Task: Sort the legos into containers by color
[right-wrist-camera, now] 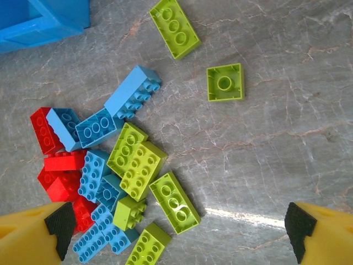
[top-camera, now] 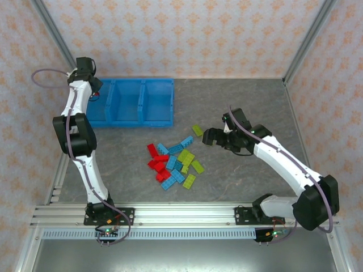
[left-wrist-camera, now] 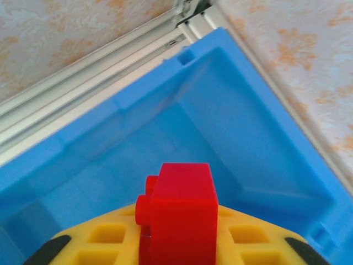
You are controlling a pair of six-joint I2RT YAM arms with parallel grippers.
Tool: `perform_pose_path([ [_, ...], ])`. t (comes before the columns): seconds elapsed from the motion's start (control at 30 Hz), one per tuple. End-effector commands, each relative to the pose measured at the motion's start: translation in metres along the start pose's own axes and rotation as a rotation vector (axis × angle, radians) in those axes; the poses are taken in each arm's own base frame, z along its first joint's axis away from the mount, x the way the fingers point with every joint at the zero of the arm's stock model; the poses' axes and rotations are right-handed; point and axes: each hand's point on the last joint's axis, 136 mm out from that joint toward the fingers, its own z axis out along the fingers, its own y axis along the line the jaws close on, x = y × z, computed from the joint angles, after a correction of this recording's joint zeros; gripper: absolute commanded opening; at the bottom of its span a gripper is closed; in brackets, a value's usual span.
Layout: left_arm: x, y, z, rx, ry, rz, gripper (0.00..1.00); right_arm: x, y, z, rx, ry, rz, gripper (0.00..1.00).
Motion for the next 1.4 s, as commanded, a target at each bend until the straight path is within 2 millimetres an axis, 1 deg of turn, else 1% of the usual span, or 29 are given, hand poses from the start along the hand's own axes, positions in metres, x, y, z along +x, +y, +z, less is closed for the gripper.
perform_pose_path([
  [0.0,0.004,-0.002,-0.015,0.014,0.073,0.001,0.36,0.002,-0.009,-0.006,0.04,-0.026,0.017,0.99],
  [0.07,0.005,-0.004,-0.022,0.04,0.079,-0.005,0.38,0.001,-0.011,-0.004,0.048,-0.035,0.022,0.99],
  [0.1,0.004,-0.006,-0.028,0.059,0.075,-0.014,0.38,-0.001,-0.011,-0.003,0.05,-0.042,0.025,0.99],
  [0.2,0.003,-0.011,-0.056,0.131,0.069,-0.053,0.42,-0.007,-0.012,0.002,0.059,-0.058,0.042,0.99],
  [0.27,0.002,-0.014,-0.083,0.196,0.061,-0.092,0.42,-0.011,-0.012,0.007,0.065,-0.066,0.057,0.99],
  [0.3,0.0,-0.018,-0.106,0.26,0.045,-0.118,0.42,-0.013,-0.012,0.01,0.064,-0.071,0.06,0.99],
  [0.37,0.005,-0.022,-0.144,0.365,0.015,-0.138,0.42,-0.018,-0.012,0.016,0.074,-0.076,0.065,0.99],
  [0.43,0.02,-0.024,-0.189,0.438,-0.024,-0.089,0.41,-0.022,-0.011,0.023,0.083,-0.069,0.066,0.99],
  [0.47,0.029,-0.024,-0.209,0.463,-0.041,-0.049,0.42,-0.024,-0.011,0.029,0.089,-0.065,0.065,0.99],
  [0.53,0.058,-0.024,-0.248,0.517,-0.069,0.065,0.42,-0.029,-0.012,0.041,0.107,-0.056,0.062,0.99],
  [0.57,0.073,-0.021,-0.261,0.536,-0.074,0.12,0.42,-0.032,-0.014,0.049,0.125,-0.051,0.055,1.0],
  [0.63,0.109,-0.018,-0.287,0.592,-0.07,0.271,0.44,-0.039,-0.02,0.062,0.177,-0.05,0.039,0.98],
  [0.67,0.124,-0.014,-0.294,0.606,-0.061,0.36,0.46,-0.04,-0.023,0.069,0.2,-0.043,0.034,0.96],
  [0.7,0.139,-0.006,-0.298,0.605,-0.043,0.434,0.49,-0.043,-0.026,0.077,0.224,-0.035,0.027,0.94],
  [0.77,0.156,0.013,-0.3,0.584,-0.015,0.539,0.54,-0.044,-0.029,0.092,0.242,-0.014,0.023,0.9],
  [0.83,0.161,0.031,-0.299,0.55,-0.032,0.634,0.58,-0.043,-0.029,0.111,0.248,0.01,0.029,0.86],
  [0.9,0.164,0.043,-0.293,0.519,-0.065,0.69,0.61,-0.042,-0.033,0.128,0.272,0.015,0.023,0.8],
  [0.97,0.166,0.05,-0.286,0.503,-0.092,0.711,0.65,-0.045,-0.041,0.139,0.333,0.005,0.008,0.76],
  [1.03,0.171,0.052,-0.279,0.513,-0.102,0.72,0.73,-0.049,-0.049,0.147,0.383,-0.009,-0.022,0.74],
  [1.1,0.176,0.049,-0.277,0.536,-0.095,0.734,0.86,-0.053,-0.052,0.153,0.405,-0.012,-0.057,0.62],
  [1.13,0.177,0.05,-0.277,0.532,-0.087,0.75,0.91,-0.054,-0.053,0.154,0.411,-0.014,-0.06,0.56],
  [1.17,0.179,0.052,-0.275,0.521,-0.076,0.756,0.95,-0.054,-0.053,0.153,0.412,-0.011,-0.062,0.47],
  [1.2,0.181,0.053,-0.273,0.518,-0.07,0.761,0.98,-0.054,-0.049,0.151,0.401,-0.011,-0.059,0.4],
  [1.27,0.187,0.056,-0.271,0.527,-0.055,0.772,1.0,-0.055,-0.042,0.142,0.375,-0.027,-0.045,0.31],
  [1.3,0.189,0.057,-0.271,0.53,-0.053,0.773,1.0,-0.057,-0.036,0.134,0.358,-0.039,-0.036,0.27],
  [1.33,0.189,0.058,-0.272,0.537,-0.056,0.775,1.0,-0.059,-0.029,0.126,0.34,-0.057,-0.034,0.27],
  [1.37,0.19,0.059,-0.273,0.542,-0.061,0.778,1.0,-0.064,-0.019,0.113,0.318,-0.094,-0.039,0.27],
])
